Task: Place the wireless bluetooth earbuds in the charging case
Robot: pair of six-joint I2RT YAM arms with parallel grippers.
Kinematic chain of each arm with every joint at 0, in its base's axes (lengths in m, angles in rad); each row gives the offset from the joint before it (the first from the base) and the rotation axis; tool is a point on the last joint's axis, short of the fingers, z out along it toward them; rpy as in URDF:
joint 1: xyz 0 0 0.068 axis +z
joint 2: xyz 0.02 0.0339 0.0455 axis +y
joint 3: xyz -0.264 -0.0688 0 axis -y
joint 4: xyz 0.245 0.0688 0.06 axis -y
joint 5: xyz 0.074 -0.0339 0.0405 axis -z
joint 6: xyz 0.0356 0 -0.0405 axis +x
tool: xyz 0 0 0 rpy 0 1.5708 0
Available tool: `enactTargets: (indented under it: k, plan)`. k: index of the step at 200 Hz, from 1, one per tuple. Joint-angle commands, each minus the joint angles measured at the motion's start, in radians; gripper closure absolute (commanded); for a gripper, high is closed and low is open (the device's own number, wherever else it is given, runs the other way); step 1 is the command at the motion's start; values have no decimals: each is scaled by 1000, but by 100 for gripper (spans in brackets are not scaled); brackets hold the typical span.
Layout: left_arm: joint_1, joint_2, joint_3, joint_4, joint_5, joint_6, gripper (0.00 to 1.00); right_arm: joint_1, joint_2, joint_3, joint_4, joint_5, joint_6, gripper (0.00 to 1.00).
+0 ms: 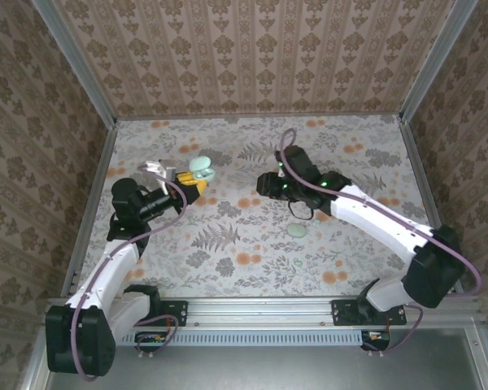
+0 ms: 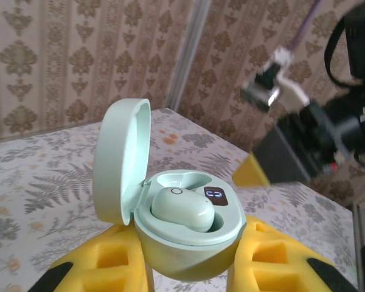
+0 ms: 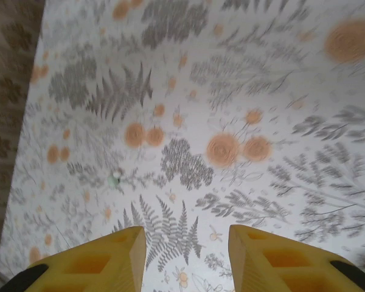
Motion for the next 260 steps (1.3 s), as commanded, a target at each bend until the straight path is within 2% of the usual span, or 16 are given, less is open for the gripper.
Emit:
enactTargets:
  k: [1,33,70,106,186,260]
  plan:
    - [51,11,58,-29,38,-45,89,103,65,-16,73,97,-22,59]
    - [114,79,108,-42,13,-81,88,241,211,-40,254,125,53,60]
    - [131,143,137,-8,-3,-88,87,306,484,223,137,80,-51,59]
    - [152,181,164,13,-13,-92,87,324,642,429,34,96,-126,60]
    - [177,232,161,76,12,-116,87,325,846,678,-39,67,-163,58]
    - [199,235,168,19,21,-67,87,326,927,760,-69,61,-187,58]
